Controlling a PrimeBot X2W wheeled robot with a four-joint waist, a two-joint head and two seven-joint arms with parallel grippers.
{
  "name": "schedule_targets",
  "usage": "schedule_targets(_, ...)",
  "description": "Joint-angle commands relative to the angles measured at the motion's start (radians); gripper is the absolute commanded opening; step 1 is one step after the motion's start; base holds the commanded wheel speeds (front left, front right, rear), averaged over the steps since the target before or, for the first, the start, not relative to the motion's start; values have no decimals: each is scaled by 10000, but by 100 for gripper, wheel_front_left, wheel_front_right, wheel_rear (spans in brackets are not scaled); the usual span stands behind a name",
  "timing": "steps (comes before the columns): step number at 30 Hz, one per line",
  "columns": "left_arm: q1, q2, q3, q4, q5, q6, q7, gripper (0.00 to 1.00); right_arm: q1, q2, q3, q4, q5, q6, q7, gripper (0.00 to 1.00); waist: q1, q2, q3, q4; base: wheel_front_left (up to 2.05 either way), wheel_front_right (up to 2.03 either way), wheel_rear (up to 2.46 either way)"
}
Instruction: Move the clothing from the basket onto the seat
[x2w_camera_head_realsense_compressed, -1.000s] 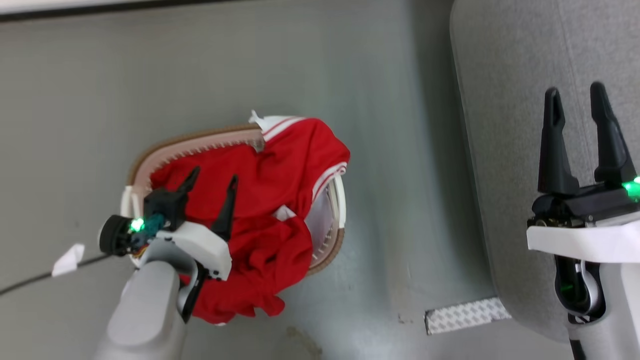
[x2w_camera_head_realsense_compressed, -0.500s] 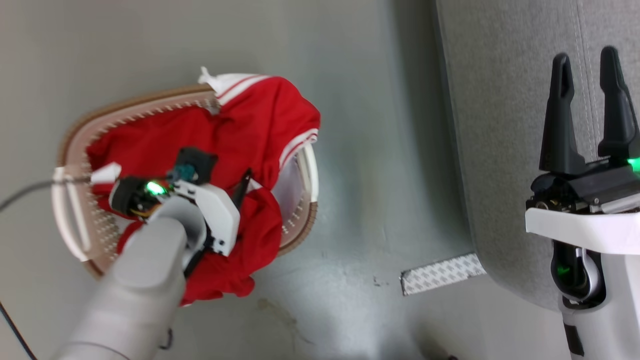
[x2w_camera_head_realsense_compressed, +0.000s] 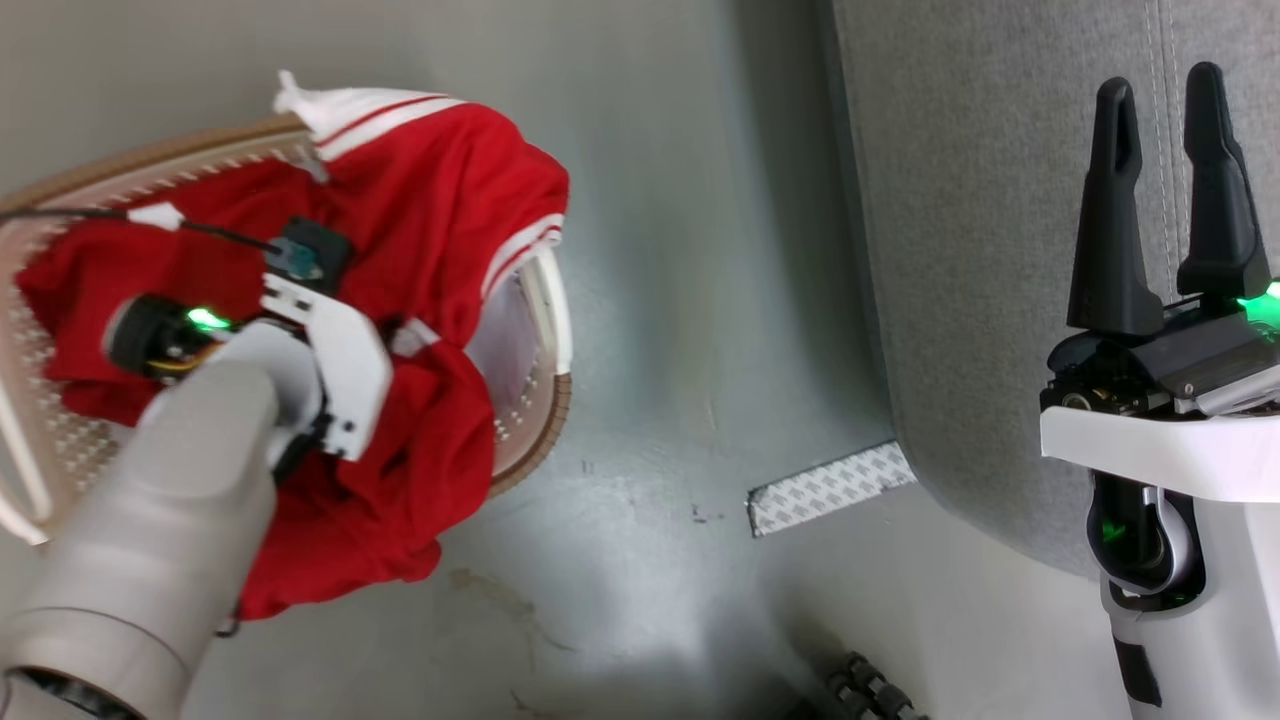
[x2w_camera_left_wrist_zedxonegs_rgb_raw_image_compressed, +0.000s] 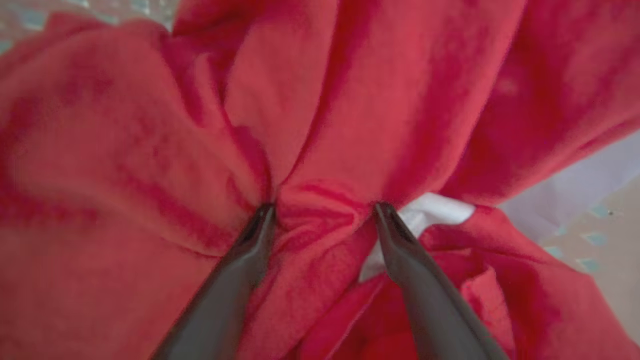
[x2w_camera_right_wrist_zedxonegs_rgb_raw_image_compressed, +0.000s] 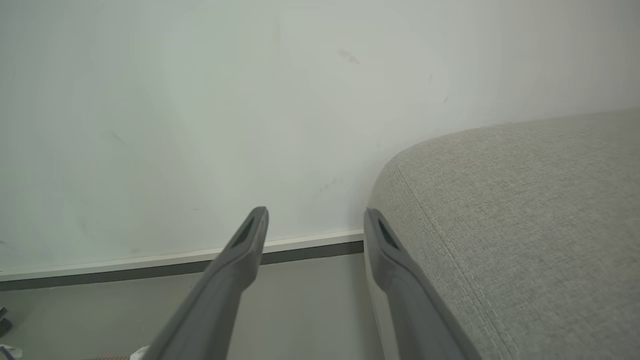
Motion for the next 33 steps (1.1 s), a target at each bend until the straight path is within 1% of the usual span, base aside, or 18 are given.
schedule_targets(1,-194,208,-128,192,-130,20,171,100,-184,39,26,-55,133,-21,1,100,-1,0,175,-156,0,0,0)
schedule_targets(4,-259,238,-261,366,-518,20,410,100,-194,39,30,-48,157,-21,2,100,-1,0,263,-223,0,0,0)
schedule_targets(7,-348,294,-391,356,-828,20,420,100,-211,41,12,-40,157,-21,2,100,-1,0,314,-233,0,0,0)
schedule_targets(8,-364,298,-446,334,-937,20,392,42,-218,39,-10,-35,138,-21,2,100,-1,0,318,-218,0,0,0)
schedule_targets(9,-369,292,-501,308,-1038,20,338,16,-222,39,-29,-22,95,-21,2,100,-1,0,310,-194,0,0,0)
schedule_targets(10,-357,288,-578,293,-1092,20,307,0,-226,40,-24,-4,42,-21,2,100,-1,0,286,-166,0,0,0)
schedule_targets(14,-188,181,-836,80,-1478,20,-65,0,-245,38,-33,68,-84,-21,2,100,-1,0,28,13,0,0,0)
schedule_targets(19,194,-73,-1111,-98,-2050,20,-703,0,-144,37,-55,241,-339,-21,2,100,-1,0,-717,297,0,0,0)
schedule_targets(27,1163,-583,-1506,-421,-3089,19,-2072,0,414,13,-289,635,-898,-21,2,100,-1,0,-2731,1060,0,0,0)
schedule_targets(32,1791,-754,-2020,-807,-3590,19,-2789,0,874,-278,-371,883,-1018,-21,2,100,-1,0,-4039,1608,0,0,0)
schedule_targets(33,1791,-754,-2020,-807,-3590,19,-2789,0,874,-278,-371,883,-1018,-21,2,100,-1,0,-4039,1608,0,0,0)
